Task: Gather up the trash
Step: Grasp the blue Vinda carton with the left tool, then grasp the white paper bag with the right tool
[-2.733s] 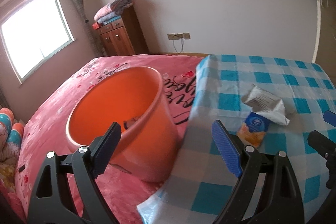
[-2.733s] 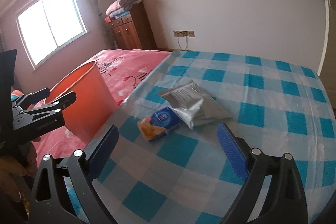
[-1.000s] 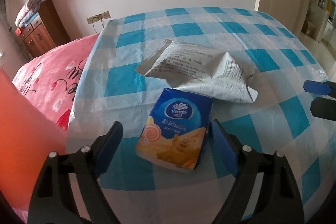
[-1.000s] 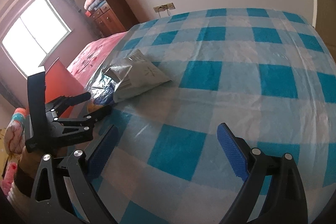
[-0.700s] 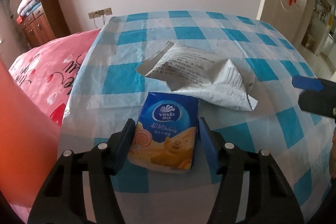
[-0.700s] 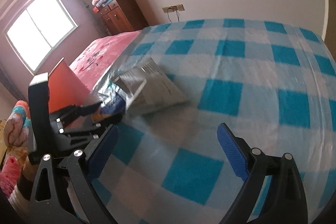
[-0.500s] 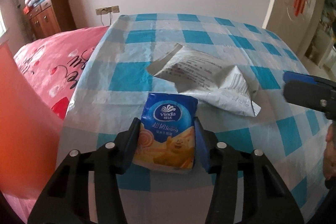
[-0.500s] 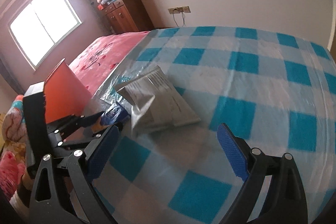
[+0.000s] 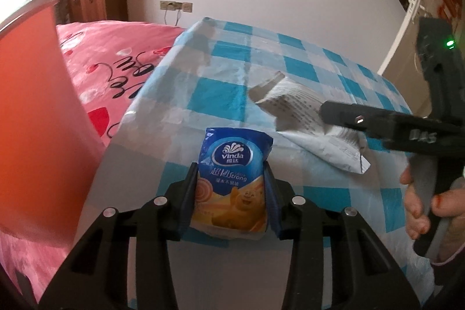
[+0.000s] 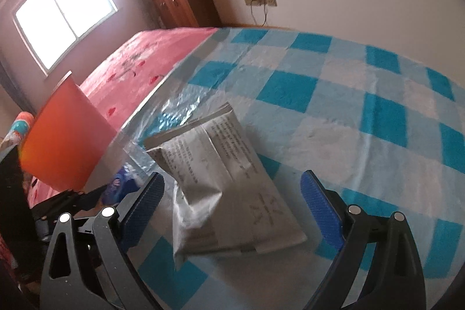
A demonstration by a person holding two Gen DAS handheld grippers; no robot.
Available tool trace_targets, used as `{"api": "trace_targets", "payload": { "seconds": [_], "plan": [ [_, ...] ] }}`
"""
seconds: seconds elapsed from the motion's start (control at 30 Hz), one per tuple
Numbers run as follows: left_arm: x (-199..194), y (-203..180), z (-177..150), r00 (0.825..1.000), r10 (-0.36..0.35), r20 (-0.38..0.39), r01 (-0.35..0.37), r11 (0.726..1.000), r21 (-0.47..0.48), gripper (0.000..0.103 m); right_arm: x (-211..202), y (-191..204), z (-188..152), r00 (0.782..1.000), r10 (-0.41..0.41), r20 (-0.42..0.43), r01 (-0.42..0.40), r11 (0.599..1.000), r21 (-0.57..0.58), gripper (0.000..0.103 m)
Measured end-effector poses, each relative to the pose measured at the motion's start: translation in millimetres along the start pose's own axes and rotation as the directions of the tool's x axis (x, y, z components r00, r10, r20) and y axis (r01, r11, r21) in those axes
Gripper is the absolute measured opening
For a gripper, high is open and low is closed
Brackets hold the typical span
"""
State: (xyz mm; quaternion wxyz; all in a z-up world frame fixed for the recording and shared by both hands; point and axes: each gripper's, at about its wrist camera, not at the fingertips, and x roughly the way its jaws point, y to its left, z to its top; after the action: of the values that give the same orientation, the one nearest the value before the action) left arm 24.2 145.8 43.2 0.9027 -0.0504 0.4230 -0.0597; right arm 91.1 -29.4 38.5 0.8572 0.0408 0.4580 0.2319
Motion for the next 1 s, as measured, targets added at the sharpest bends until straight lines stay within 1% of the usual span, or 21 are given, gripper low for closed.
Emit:
{"api": "trace_targets", "payload": {
  "seconds": [0.07, 0.27, 0.43, 0.5, 0.6, 0.77, 0.9, 1.0],
  "plan": [
    [-2, 5, -1, 1.000, 0.003, 0.006, -0.003, 1.000, -0.017, 0.043, 7, 3, 0, 1.000, 0.001, -0.011, -0.001, 1.000, -0.014, 0.094],
    [-3, 10, -2, 1.000, 0.005, 0.010, -0.005, 1.000, -0.030, 0.043, 15, 16, -2, 1.000, -0.030, -0.007, 0.030, 0.996, -0.083, 0.095],
    [-4, 11, -2, 1.000, 0.012, 0.012, -0.011, 0.999, -0.042, 0.043, 17, 25, -8, 0.997, -0.082, 0.009, 0.082, 0.988, -0.132, 0.094],
    [-4, 11, -3, 1.000, 0.020, 0.013, -0.019, 0.999, -0.041, 0.043, 17, 31, -11, 0.992, -0.125, 0.019, 0.126, 0.978, -0.168, 0.087],
    [-4, 10, -3, 0.999, 0.031, 0.012, -0.030, 0.999, -0.041, 0.043, 16, 37, -15, 0.988, -0.154, 0.030, 0.157, 0.968, -0.196, 0.082],
    [-5, 10, -3, 0.998, 0.055, 0.011, -0.054, 0.998, -0.038, 0.043, 13, 42, -18, 0.984, -0.173, 0.049, 0.179, 0.960, -0.214, 0.071],
    [-5, 10, -5, 0.998, 0.066, 0.010, -0.065, 0.997, -0.035, 0.043, 8, 43, -23, 0.984, -0.167, 0.061, 0.176, 0.961, -0.214, 0.067],
    [-6, 10, -5, 0.998, 0.070, 0.007, -0.070, 0.997, -0.034, 0.043, 4, 44, -25, 0.985, -0.162, 0.066, 0.173, 0.963, -0.207, 0.062]
  ]
}}
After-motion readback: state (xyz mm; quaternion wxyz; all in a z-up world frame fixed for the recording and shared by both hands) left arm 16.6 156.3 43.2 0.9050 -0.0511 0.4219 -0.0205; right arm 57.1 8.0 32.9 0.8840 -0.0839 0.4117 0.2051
